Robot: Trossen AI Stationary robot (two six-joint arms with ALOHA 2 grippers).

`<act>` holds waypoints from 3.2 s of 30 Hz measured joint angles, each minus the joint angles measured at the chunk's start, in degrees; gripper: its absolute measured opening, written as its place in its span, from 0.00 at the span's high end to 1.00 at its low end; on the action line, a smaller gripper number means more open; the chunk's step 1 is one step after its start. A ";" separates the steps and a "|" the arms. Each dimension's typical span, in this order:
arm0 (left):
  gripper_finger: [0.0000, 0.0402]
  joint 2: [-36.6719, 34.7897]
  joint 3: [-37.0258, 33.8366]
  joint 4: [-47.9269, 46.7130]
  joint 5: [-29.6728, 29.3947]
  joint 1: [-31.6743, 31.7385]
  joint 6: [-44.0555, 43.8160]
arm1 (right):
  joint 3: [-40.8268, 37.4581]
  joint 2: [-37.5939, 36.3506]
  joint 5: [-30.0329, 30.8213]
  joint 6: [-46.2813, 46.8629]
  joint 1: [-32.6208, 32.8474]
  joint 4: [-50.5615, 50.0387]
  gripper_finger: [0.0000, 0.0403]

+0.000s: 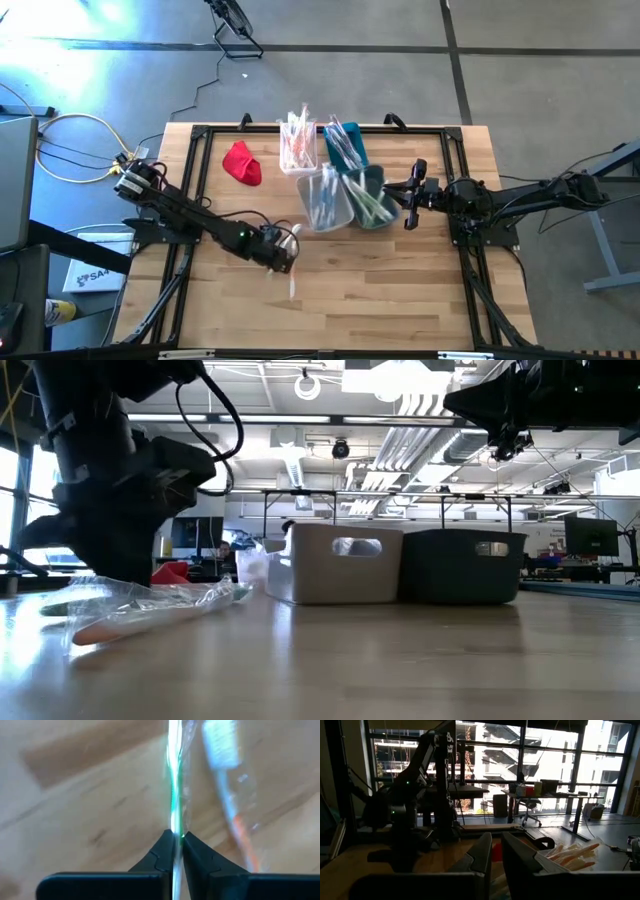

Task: Pick & Place Toothbrushes
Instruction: Put the green toothbrush into the blue bin

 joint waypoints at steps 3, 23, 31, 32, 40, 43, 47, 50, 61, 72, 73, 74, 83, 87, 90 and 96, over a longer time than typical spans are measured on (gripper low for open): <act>0.95 -0.51 -0.01 -1.61 3.59 -0.07 -1.67 | 0.00 0.00 0.00 0.00 -0.02 -0.10 0.91; 0.94 -0.40 -0.20 9.18 15.04 -0.13 21.78 | -0.02 0.02 0.00 -0.13 -0.01 -0.20 0.91; 0.93 -0.40 -0.15 18.81 4.39 -0.09 35.65 | -0.02 0.00 0.00 -0.04 -0.02 -0.20 0.91; 0.93 -0.40 -0.15 20.64 4.09 -0.11 37.48 | -0.02 0.02 0.00 -0.04 0.00 -0.22 0.91; 0.93 -0.44 -0.09 35.45 -5.07 -0.09 52.97 | -0.02 0.02 0.00 0.42 0.00 -0.22 0.91; 0.93 -0.46 -0.07 40.15 -9.65 0.30 58.37 | -0.02 0.00 -0.02 1.77 0.00 -0.22 0.91; 0.93 -0.51 -0.02 45.38 -11.21 2.71 63.40 | -0.02 0.02 -1.24 5.90 -0.02 -0.28 0.91; 0.93 -0.53 0.00 48.56 -11.48 5.56 65.99 | -0.02 0.02 -5.57 6.25 -0.02 -0.37 0.91; 0.93 -0.53 0.00 55.50 -5.14 14.18 68.72 | -0.02 0.13 -13.67 3.02 0.00 0.37 0.91; 0.93 -0.53 0.01 59.47 -2.09 14.91 74.19 | -0.02 13.18 -11.13 2.75 -0.02 15.19 0.76; 0.93 -0.53 0.00 59.45 -2.08 14.91 74.19 | -0.02 14.61 -11.57 2.75 0.00 17.13 0.73; 0.93 -0.53 0.00 59.44 -2.08 14.91 74.20 | -0.02 16.03 -11.61 2.77 0.00 19.03 0.69; 0.93 -0.53 0.00 59.42 -2.08 14.91 74.20 | 3.02 24.39 -14.02 2.78 -0.07 24.32 0.42; 0.93 -0.53 0.00 59.39 -2.08 14.91 74.19 | 6.72 28.01 -18.60 3.81 -0.04 23.22 0.39; 0.93 -0.53 0.00 59.37 -2.08 14.91 74.21 | 9.59 30.65 -19.16 5.17 -0.02 21.77 0.39; 0.93 -0.53 0.00 59.24 -2.10 14.91 74.21 | 14.52 36.60 -19.06 5.38 -0.04 19.12 0.40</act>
